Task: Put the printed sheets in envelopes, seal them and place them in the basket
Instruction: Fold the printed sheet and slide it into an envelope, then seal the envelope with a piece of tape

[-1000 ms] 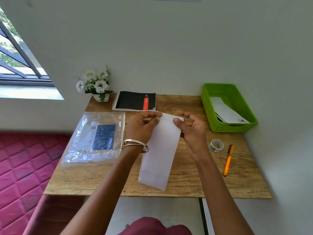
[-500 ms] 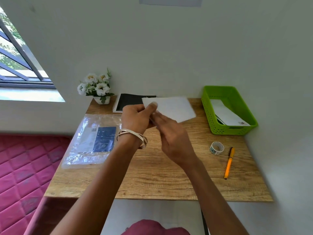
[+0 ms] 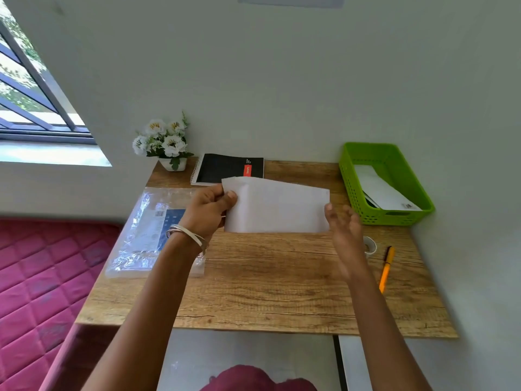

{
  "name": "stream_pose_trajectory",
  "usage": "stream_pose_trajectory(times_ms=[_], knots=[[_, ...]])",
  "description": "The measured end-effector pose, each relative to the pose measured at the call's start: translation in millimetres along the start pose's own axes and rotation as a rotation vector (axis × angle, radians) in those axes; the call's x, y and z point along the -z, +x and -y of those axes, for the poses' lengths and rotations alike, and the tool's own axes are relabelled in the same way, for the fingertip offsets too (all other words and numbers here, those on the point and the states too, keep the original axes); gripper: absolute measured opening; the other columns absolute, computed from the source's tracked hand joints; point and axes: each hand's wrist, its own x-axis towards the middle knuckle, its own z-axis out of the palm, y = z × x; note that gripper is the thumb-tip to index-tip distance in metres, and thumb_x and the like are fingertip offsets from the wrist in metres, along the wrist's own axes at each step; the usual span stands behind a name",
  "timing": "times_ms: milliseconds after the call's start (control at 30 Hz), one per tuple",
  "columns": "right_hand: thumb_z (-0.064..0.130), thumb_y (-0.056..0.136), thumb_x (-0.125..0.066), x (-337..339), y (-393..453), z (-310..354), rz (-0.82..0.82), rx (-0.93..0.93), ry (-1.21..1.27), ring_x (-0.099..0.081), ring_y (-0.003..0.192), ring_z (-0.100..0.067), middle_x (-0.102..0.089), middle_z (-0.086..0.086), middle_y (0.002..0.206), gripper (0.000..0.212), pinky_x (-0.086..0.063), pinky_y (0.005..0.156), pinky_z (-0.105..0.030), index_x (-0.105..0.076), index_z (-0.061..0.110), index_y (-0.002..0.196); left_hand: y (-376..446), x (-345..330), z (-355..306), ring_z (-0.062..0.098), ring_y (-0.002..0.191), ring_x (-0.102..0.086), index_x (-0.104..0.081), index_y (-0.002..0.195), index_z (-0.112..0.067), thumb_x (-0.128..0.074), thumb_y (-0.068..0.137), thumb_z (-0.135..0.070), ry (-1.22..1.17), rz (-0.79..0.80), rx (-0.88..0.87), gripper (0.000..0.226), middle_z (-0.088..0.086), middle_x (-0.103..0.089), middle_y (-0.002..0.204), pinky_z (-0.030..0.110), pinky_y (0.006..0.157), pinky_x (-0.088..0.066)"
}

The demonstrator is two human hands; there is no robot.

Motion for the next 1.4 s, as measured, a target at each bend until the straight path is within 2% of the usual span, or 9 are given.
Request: stream_pose_trajectory(times_ms=[100, 200, 300, 500, 600, 800, 967, 1200, 1400], knots=[[0.059, 0.073, -0.070, 6, 5, -19, 0.201, -0.211, 0.116, -0.061, 0.102, -0.022, -0.059, -0.003, 0.121, 0.080, -0.044, 0.064, -0.026, -0.041, 0.016, 0.134, 2, 2, 12, 0.018, 0.085, -0.066, -0.064, 0.100, -0.013, -0.046, 0.097, -0.016, -0.131, 0.011, 0.120, 0.019, 0.004, -0.068, 0.093, 0.035, 0.068, -0.054], [0.031, 0.082, -0.071, 8, 3, -34, 0.217, -0.298, 0.218, -0.069, 0.069, -0.019, -0.069, -0.008, 0.092, 0.034, -0.051, 0.055, -0.028, -0.057, 0.013, 0.106, 8, 2, 33, 0.019, 0.083, -0.066, -0.063, 0.103, -0.013, -0.047, 0.096, -0.014, -0.180, -0.045, 0.218, 0.018, 0.007, -0.068, 0.094, 0.036, 0.066, -0.054], [0.015, 0.086, -0.069, 10, 2, -43, 0.118, -0.279, 0.231, -0.064, 0.057, -0.014, -0.070, -0.009, 0.086, 0.017, -0.050, 0.046, -0.022, -0.062, 0.010, 0.100, 17, 6, 59, 0.021, 0.083, -0.065, -0.057, 0.110, -0.016, -0.055, 0.093, -0.016, -0.025, -0.193, 0.226, 0.017, 0.007, -0.066, 0.097, 0.034, 0.064, -0.053], [0.029, 0.088, -0.066, 15, 3, -64, -0.036, -0.137, -0.248, -0.055, 0.063, -0.017, -0.064, -0.009, 0.074, 0.029, -0.045, 0.059, -0.033, -0.066, 0.001, 0.081, 31, 5, 98, 0.024, 0.086, -0.060, -0.062, 0.094, -0.011, -0.064, 0.086, -0.021, 0.461, -0.399, 0.200, 0.013, 0.007, -0.064, 0.091, 0.031, 0.073, -0.044], [0.020, 0.086, -0.068, 13, -3, -68, -0.058, -0.009, -0.418, -0.060, 0.076, -0.016, -0.067, -0.005, 0.086, 0.015, -0.045, 0.066, -0.028, -0.067, 0.007, 0.093, 35, -1, 106, 0.020, 0.081, -0.056, -0.066, 0.098, -0.005, -0.065, 0.085, -0.017, 0.620, -0.446, 0.173, 0.018, 0.012, -0.068, 0.095, 0.029, 0.072, -0.040], [0.021, 0.089, -0.061, 0, -9, -86, -0.117, 0.180, -0.735, -0.057, 0.100, -0.027, -0.057, -0.012, 0.114, 0.036, -0.046, 0.080, -0.033, -0.056, 0.008, 0.123, 40, -10, 122, 0.034, 0.103, -0.055, -0.055, 0.121, -0.010, -0.065, 0.082, -0.008, 0.839, -0.393, 0.082, 0.041, 0.017, -0.057, 0.115, 0.042, 0.086, -0.045], [0.023, 0.091, -0.057, -2, -13, -90, -0.125, 0.237, -0.826, -0.055, 0.094, -0.027, -0.045, -0.015, 0.118, 0.041, -0.046, 0.075, -0.029, -0.051, 0.007, 0.129, 32, -15, 137, 0.039, 0.101, -0.051, -0.058, 0.114, -0.006, -0.063, 0.083, -0.006, 1.119, -0.379, -0.072, 0.032, 0.022, -0.052, 0.112, 0.048, 0.083, -0.046], [0.006, 0.088, -0.059, 36, -2, -74, -0.230, 0.333, -0.676, -0.055, 0.101, -0.029, -0.051, -0.014, 0.113, 0.025, -0.048, 0.084, -0.036, -0.064, 0.006, 0.113, 22, -39, 132, 0.040, 0.094, -0.053, -0.063, 0.102, -0.008, -0.058, 0.075, 0.007, 1.075, -0.511, -0.178, 0.031, 0.020, -0.054, 0.104, 0.049, 0.074, -0.047], [0.018, 0.075, -0.076, 92, 24, -62, -0.262, 0.382, -1.041, -0.040, 0.107, -0.037, -0.050, -0.018, 0.116, 0.033, -0.039, 0.087, -0.047, -0.069, 0.012, 0.108, 20, -72, 122, 0.028, 0.085, -0.056, -0.065, 0.100, -0.009, -0.062, 0.078, 0.001, 0.894, -0.294, -0.396, 0.025, 0.012, -0.058, 0.099, 0.040, 0.072, -0.050]])
